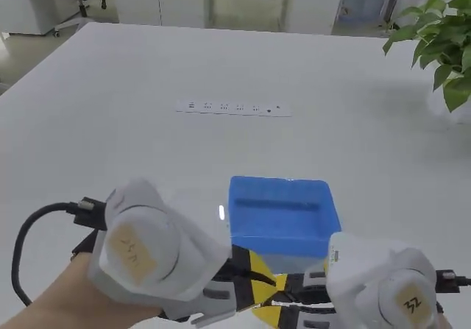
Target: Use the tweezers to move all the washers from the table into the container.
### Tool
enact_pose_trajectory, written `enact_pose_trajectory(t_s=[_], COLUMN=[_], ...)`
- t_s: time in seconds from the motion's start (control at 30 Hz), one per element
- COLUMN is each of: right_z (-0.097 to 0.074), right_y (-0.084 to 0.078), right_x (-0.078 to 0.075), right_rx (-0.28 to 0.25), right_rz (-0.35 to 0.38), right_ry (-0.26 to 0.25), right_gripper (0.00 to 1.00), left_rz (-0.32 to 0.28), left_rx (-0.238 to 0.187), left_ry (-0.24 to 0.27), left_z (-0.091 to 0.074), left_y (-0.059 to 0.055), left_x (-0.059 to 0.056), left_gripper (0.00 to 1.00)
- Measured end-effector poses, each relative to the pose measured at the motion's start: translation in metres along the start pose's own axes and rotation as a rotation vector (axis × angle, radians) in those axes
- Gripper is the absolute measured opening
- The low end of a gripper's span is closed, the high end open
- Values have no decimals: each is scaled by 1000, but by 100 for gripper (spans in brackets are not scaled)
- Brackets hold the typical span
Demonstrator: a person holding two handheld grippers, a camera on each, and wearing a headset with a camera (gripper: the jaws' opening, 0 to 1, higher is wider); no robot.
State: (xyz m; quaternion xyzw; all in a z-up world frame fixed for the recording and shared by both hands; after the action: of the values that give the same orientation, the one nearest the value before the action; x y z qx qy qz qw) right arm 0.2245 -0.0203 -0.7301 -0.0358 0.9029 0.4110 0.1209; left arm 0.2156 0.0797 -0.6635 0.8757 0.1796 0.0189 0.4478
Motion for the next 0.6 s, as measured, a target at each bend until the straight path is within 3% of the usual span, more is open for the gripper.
enact_pose_trajectory(t_s=[0.23,0.5,0.6], right_z=[0,-3,-1], right_y=[1,2,-1], right_x=[2,1,2], right_rx=[3,-4,-13], right_rz=[-9,-11,18], right_ry=[-6,-27,-13], right_gripper=[6,6,6], left_rz=[-32,15,17], left_rx=[2,12,26], left_ry=[17,17,14], left_z=[-7,-4,-3], left_y=[-7,1,-1], left_x=[3,-2,-1], left_gripper=[0,0,0])
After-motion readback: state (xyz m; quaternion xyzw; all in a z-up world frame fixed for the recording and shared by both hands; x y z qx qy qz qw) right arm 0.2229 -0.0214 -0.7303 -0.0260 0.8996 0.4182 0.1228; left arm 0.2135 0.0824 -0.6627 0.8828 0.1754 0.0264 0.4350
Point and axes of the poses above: the centre of the closed fingertips' face, and the gripper's own axes: z roughly forward along the fingers, x roughly to its left, y roughly out of its top, the point moved 8 cm from there along -z, roughly backward along the fingers, and after that the axes turned 15 degrees about -z, right-handed, at the moved point
